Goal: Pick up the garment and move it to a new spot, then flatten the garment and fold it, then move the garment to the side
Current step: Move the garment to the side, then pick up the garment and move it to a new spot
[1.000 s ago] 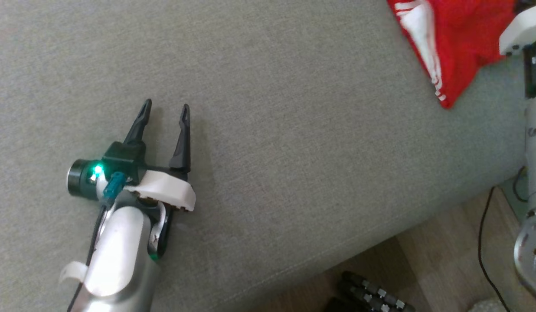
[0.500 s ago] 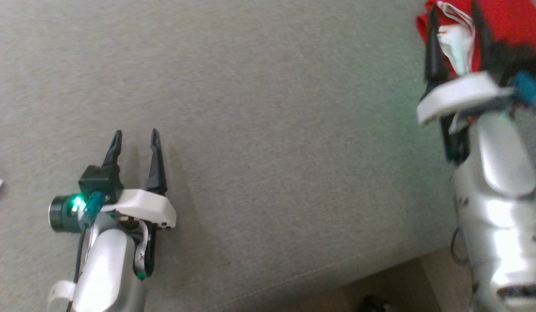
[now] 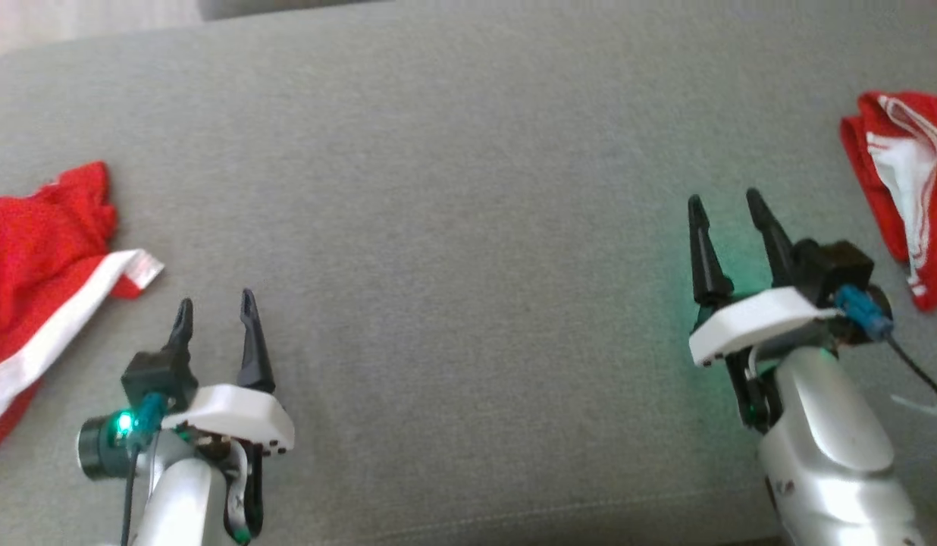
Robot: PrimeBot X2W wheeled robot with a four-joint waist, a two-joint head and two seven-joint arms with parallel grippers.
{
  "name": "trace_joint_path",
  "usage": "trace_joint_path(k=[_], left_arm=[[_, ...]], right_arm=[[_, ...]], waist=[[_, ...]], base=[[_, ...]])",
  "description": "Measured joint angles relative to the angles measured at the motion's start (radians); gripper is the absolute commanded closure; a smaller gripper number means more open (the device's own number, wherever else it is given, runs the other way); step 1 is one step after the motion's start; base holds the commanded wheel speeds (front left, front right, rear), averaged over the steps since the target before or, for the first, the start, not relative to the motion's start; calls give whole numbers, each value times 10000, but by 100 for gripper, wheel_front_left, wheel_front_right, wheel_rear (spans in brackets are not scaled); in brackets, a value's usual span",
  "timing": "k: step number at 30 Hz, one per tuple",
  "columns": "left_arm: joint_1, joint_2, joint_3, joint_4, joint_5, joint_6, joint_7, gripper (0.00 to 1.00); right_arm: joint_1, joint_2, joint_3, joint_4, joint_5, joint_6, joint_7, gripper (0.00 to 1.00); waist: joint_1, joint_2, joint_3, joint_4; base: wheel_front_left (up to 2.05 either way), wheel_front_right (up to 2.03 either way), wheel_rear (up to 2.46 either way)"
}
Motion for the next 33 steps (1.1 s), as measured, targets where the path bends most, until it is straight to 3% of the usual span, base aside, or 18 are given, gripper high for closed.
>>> trace_joint_path(k=[11, 25, 33], left_arm=[[913, -8, 77, -86, -109, 130, 0, 0], [990, -12, 163, -376, -146, 222, 0, 0], [993, -15, 19, -485, -359, 299, 0, 0]], right_arm=[[1088, 2, 105, -10, 516, 0, 2, 0], [1172, 2, 477, -73, 502, 0, 2, 0], [1201, 0, 545, -176, 497, 0, 2, 0]], waist=[[0, 0, -1028, 466], [0, 0, -1097, 524], [0, 0, -946, 1734]], base=[[0, 0, 0], [0, 0, 0], [0, 0, 0]])
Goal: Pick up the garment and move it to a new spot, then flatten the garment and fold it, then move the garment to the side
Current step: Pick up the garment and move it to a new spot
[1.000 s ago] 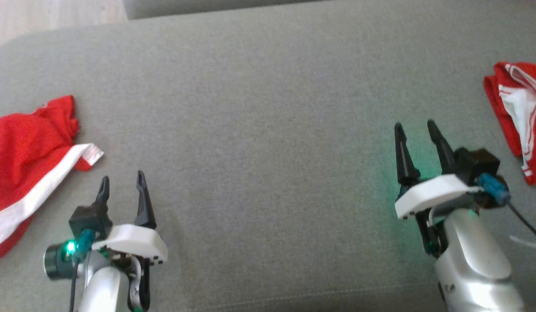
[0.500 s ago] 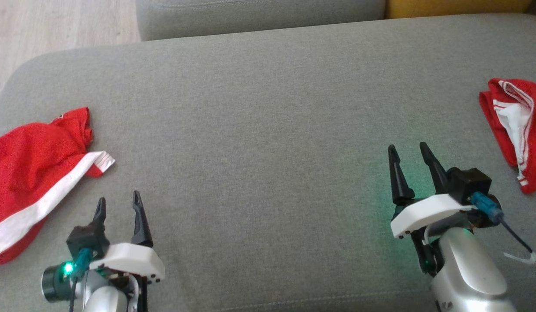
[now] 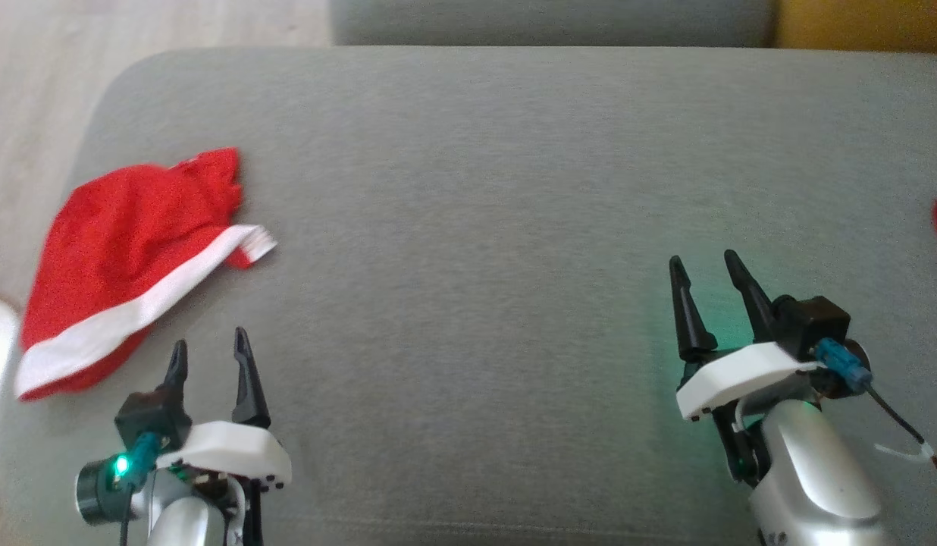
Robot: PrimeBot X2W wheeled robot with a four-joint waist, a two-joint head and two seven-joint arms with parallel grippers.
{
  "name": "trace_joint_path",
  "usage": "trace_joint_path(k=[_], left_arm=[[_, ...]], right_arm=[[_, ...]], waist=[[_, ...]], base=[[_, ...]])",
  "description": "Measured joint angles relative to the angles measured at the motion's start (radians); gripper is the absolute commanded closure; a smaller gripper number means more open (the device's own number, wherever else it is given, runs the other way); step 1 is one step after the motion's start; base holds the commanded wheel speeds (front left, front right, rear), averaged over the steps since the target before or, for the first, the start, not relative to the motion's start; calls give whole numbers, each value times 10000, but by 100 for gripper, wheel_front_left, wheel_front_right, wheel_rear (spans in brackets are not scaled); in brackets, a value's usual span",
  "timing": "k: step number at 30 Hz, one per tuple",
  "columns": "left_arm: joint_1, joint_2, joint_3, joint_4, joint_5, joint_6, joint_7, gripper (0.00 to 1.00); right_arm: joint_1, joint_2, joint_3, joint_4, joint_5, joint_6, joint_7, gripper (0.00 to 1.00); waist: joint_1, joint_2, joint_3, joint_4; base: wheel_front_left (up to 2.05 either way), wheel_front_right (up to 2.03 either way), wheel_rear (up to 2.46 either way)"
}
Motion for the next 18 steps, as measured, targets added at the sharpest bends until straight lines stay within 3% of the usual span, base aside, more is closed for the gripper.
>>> trace_joint_path(k=[18], left_arm=[[261, -6, 508, -15, -405, 171, 0, 0]], right_arm=[[-57, 0, 834, 138, 17, 0, 0, 0]], waist=[[0, 0, 249, 3285]], base=[[0, 0, 0]])
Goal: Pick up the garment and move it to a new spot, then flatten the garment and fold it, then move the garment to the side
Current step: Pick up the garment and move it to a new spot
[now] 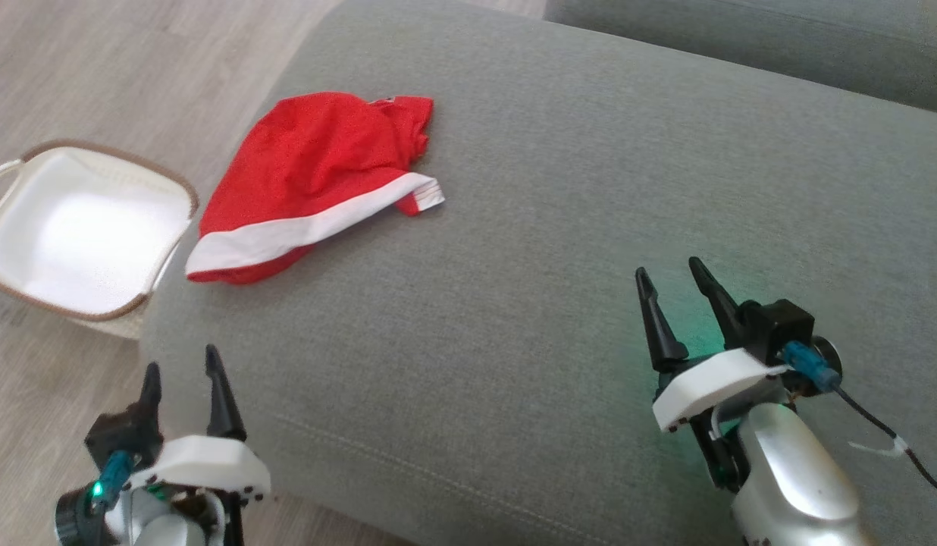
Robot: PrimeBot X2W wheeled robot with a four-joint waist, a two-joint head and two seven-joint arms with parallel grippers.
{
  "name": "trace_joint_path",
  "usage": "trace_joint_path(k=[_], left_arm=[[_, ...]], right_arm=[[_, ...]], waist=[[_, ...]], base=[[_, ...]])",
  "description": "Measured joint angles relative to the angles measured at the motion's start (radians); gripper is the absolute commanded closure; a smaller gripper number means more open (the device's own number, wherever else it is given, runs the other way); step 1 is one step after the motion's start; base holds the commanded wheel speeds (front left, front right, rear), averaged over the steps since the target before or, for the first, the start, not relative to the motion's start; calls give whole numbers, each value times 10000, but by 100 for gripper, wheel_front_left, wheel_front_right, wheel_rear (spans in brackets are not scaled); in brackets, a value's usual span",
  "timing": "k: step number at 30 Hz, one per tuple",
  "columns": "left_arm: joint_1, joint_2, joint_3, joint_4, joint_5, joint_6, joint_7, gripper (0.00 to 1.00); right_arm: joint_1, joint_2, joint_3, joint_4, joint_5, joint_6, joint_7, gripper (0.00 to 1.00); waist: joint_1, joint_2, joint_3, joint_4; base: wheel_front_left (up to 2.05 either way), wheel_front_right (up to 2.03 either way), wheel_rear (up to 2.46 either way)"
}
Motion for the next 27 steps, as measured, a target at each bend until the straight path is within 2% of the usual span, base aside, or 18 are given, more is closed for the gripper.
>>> trace_joint_path(k=[4, 11, 17, 23, 27], left_arm=[[127, 6, 117, 35, 2, -100, 0, 0], [-414, -27, 420, 272, -44, -531, 2, 0], [-2090, -59, 1091, 769, 148, -1060, 0, 0], [-3819, 123, 1563, 2008, 284, -1599, 0, 0], [-4705, 416, 1732, 2924, 499, -1680, 0, 0]], right_arm=[[-177, 0, 169, 8, 2, 0, 0, 0], [-430, -8, 224, -48, -63, 0, 0, 0], [-947, -10, 247, -416, -495, 0, 0, 0], [-1366, -33, 236, -752, -784, 0, 0, 0], [-1418, -58, 174, -1039, -920, 0, 4, 0]], waist=[[0, 0, 106, 177], [0, 0, 645, -136], [0, 0, 1410, -556], [3, 0, 2210, -1044], [3, 0, 2702, -1359]], base=[[0, 0, 0], [0, 0, 0], [0, 0, 0], [0, 0, 0], [0, 0, 0]])
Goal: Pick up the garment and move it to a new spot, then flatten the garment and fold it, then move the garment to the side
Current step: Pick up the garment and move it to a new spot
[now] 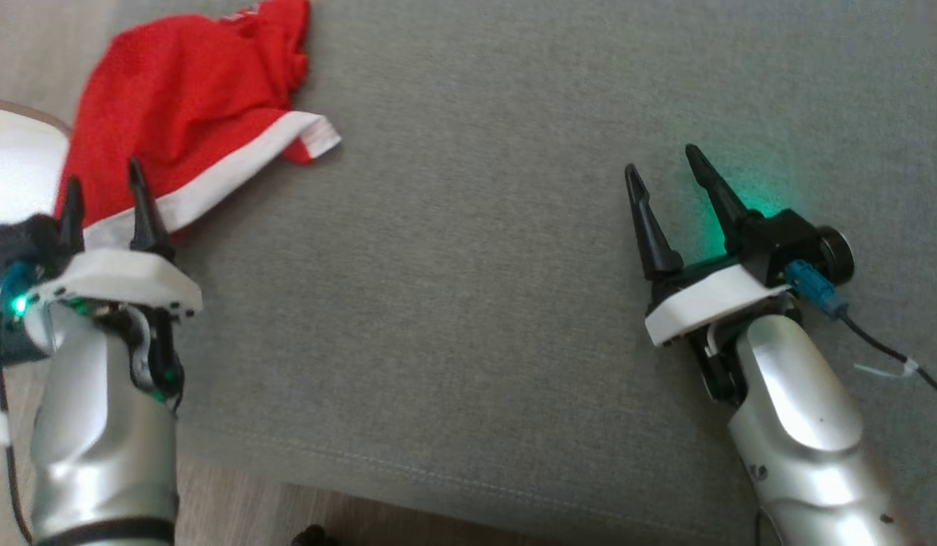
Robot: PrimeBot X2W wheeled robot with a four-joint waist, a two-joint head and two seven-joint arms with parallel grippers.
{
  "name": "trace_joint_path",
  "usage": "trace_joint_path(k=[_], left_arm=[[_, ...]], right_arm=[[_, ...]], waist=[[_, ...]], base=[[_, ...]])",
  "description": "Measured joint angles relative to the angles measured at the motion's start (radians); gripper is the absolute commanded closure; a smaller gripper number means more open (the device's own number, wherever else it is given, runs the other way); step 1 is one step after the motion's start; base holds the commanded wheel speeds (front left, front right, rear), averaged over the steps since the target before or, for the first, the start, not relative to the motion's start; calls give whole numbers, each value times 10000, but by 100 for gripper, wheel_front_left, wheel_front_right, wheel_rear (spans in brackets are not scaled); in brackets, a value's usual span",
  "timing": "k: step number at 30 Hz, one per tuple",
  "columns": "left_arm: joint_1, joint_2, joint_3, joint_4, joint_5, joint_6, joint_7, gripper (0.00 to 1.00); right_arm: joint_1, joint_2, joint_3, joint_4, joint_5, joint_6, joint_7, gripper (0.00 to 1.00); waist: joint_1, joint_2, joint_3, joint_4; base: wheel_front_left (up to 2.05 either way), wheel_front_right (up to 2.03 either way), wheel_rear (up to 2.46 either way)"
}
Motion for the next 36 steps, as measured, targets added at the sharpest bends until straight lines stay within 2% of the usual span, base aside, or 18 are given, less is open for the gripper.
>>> trace_joint_path(k=[7, 8, 9, 10, 16, 23, 29, 36], left_arm=[[-1268, 418, 25, 2943, 190, 12, -2, 0], [-1422, 489, 29, 3164, 190, 10, -6, 25], [-1575, 579, 31, 3342, 188, -12, -8, 80], [-1712, 660, 42, 3490, 159, -84, -8, 100], [-1734, 784, 36, 2761, 159, -180, 10, 100], [-1754, 842, -384, 447, 598, -621, 4, 100], [-1855, 196, -1448, -711, 744, -1058, 2, 100], [-1997, -341, -2742, -880, 500, -1198, 2, 100]], right_arm=[[-393, 17, -56, -336, -65, 0, 56, 0], [-406, 17, -77, -368, -61, 0, 56, 0], [-418, 21, -88, -382, -61, 0, 54, 0], [-427, 25, -117, -382, -58, 0, 54, 0], [-400, 12, -328, -203, 136, 0, 46, 0], [-308, 4, -290, 86, 794, 0, 40, 0], [-61, 8, 46, 2, 1407, 0, 40, 0], [50, 8, 531, -253, 1712, 0, 40, 0]], waist=[[-1, 0, 499, -602], [-2, 0, 527, -683], [-2, 0, 545, -757], [-2, 0, 552, -825], [-1, 0, 337, -1044], [-2, 0, -263, -1547], [-2, 0, -638, -2458], [-2, 0, -870, -3873]], base=[[0, 0, 0], [0, 0, 0], [0, 0, 0], [0, 0, 0], [0, 0, 0], [0, 0, 0], [0, 0, 0], [0, 0, 0]])
